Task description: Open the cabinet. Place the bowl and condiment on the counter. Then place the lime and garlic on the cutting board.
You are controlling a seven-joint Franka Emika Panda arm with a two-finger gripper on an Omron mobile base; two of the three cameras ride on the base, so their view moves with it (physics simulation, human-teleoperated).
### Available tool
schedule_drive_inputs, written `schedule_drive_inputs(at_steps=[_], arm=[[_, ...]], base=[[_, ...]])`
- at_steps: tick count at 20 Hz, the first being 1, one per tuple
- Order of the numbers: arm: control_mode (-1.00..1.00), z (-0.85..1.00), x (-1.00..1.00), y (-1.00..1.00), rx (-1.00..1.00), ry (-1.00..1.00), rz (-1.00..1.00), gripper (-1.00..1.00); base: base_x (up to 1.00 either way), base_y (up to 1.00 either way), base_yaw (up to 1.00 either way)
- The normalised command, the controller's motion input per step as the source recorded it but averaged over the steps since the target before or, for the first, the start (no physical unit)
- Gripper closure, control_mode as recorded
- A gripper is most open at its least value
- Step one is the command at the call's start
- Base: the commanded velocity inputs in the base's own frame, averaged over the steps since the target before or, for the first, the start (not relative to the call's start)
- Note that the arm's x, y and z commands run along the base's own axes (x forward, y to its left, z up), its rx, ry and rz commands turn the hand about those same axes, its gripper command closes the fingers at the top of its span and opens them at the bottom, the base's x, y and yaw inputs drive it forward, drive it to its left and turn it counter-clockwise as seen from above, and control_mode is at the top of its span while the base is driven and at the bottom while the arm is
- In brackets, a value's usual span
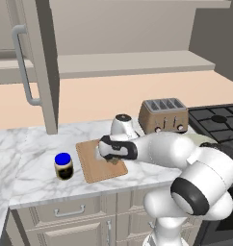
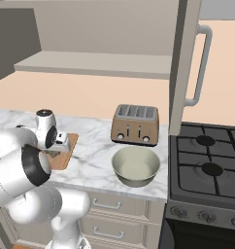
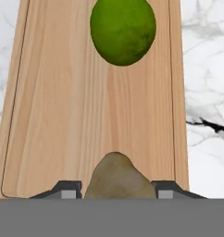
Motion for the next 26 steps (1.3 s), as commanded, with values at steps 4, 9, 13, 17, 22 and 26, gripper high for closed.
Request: schedule_drive_inputs(at_steps=[4,9,13,17,22,26], arm=[[-1.00,-0.45,0.05,0.00,0.00,0.00,0.00,1.00],[-1.00,-0.32,0.10,0.03,0.00,0.00,0.00,1.00],[-1.00,-0.15,0.11,0.01,0.00,0.00,0.00,1.00],[-1.00,-0.05,0.07,0.07,0.00,0.00,0.00,1.00],[-1.00,0.00,0.00,0.10,0.00,0.00,0.00,-1.00],[-1.00,0.00,0.00,0.06,0.00,0.00,0.00,-1.00]], base=[[0.00,0.00,0.00],[0.00,0.00,0.00],[0.00,0.00,0.00],[0.00,0.00,0.00],[0.00,0.00,0.00],[0.00,0.00,0.00]])
